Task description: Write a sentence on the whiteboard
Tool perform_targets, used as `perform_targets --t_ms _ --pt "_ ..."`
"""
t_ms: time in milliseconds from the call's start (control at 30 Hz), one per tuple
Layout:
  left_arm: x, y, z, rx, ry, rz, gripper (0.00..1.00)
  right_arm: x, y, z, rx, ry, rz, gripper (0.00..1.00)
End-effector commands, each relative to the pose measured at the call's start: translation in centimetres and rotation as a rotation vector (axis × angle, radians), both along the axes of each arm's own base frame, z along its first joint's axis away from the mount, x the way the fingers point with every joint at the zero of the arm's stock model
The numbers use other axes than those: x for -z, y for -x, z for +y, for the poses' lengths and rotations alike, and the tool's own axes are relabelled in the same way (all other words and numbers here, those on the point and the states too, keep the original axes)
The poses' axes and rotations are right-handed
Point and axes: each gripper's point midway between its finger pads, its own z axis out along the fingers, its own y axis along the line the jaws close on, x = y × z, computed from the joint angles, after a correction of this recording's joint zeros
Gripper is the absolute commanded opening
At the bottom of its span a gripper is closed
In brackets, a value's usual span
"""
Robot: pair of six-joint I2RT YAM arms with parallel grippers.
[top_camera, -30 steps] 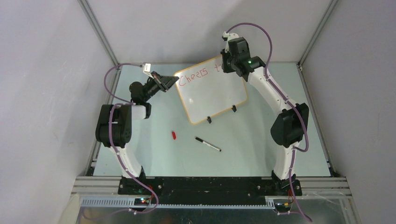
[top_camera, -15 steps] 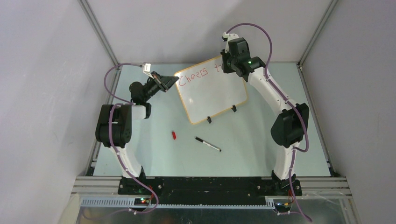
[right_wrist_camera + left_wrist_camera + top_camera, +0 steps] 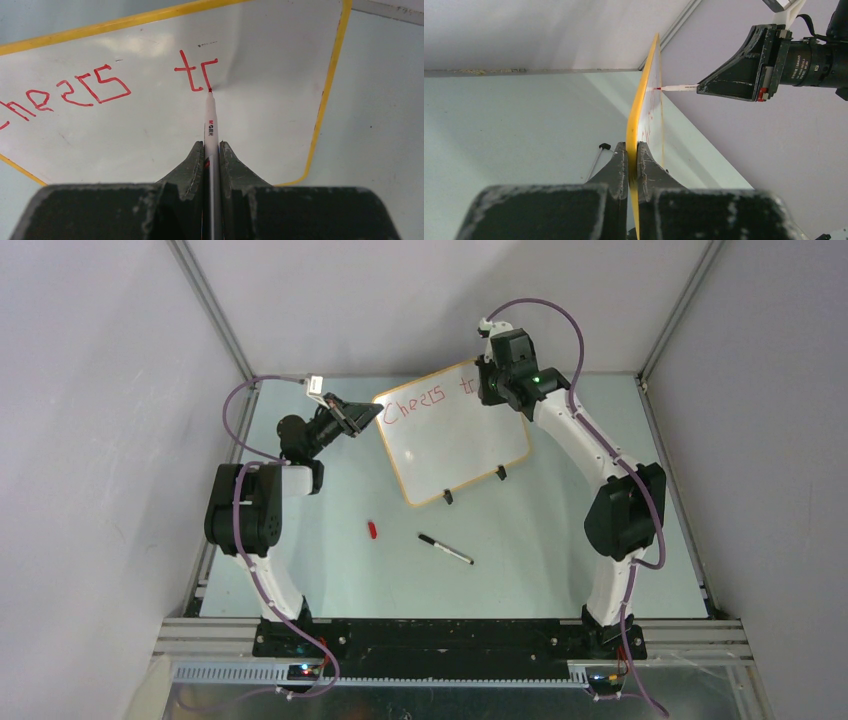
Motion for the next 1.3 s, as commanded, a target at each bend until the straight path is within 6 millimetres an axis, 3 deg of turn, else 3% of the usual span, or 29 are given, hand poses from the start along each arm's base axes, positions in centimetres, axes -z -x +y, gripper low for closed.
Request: perform_targets --t_ms 0,400,1267 --pt "-0.6 1.0 -0.5 0.037 -0.076 -0.105 0.00 -2.0 -0.4 -0.4 0.021 -0.036 -0.045 0.00" --pt "-0.6 1.0 -0.6 0.036 -0.078 -0.104 0.00 -2.1 -1.2 -1.2 0.044 -0.036 -0.044 0.00" --pt "-0.7 1.0 -0.6 0.037 -0.077 -0.104 0.00 -3.4 -2.0 0.3 0.007 -0.047 -0.063 0.00"
